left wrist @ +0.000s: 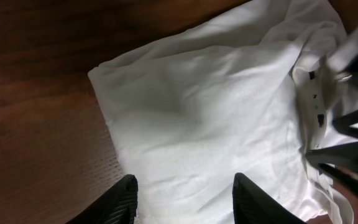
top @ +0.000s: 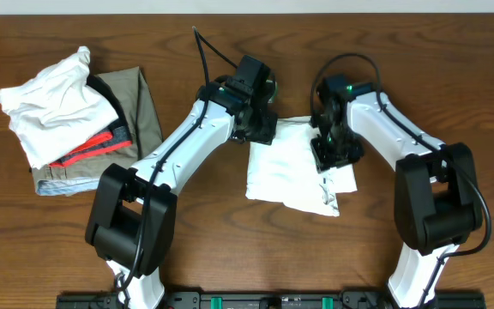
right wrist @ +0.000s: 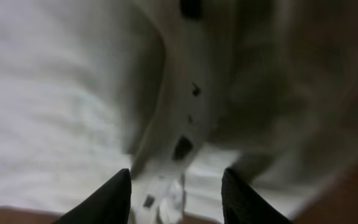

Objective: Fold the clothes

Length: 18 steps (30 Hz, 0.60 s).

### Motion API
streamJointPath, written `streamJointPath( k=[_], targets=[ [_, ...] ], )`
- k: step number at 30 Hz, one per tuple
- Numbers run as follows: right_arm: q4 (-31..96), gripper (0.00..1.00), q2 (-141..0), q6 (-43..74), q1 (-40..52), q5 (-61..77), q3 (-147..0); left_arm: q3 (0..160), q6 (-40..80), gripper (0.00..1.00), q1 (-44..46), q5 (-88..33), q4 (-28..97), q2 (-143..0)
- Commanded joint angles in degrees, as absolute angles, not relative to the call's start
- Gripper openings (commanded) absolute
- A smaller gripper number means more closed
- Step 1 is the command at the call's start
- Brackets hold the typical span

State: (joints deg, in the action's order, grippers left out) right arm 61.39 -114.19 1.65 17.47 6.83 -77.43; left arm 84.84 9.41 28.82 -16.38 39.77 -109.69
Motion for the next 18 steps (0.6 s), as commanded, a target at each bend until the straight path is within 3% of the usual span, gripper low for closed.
streamJointPath(
  k=[1, 5, 7, 15, 18],
  targets=[
    [58.74, 0.42, -112.95, 3.18, 17.32, 12.01, -74.00, 85.06, 10.09, 0.50, 28.84, -16.91, 39.99, -109.21],
    [56.95, 0.23, -112.95, 3.18, 17.32, 13.76, -72.44, 85.06, 10.09, 0.50, 28.84, -16.88, 39.94, -109.21],
    [56.93, 0.18, -112.90, 3.18, 17.32, 13.74, -72.49, 85.06, 10.11, 0.50, 28.84, -16.88, 39.94, -109.21],
    [58.98, 0.01, -110.48, 3.14, 17.32, 13.72, -73.87, 85.06, 10.11, 0.50, 28.84, -16.88, 39.99, -109.32],
    [60.99, 0.01, -106.69, 2.70, 17.30, 13.41, -75.50, 84.97, 10.09, 0.50, 28.84, -16.88, 39.97, -109.32]
  ],
)
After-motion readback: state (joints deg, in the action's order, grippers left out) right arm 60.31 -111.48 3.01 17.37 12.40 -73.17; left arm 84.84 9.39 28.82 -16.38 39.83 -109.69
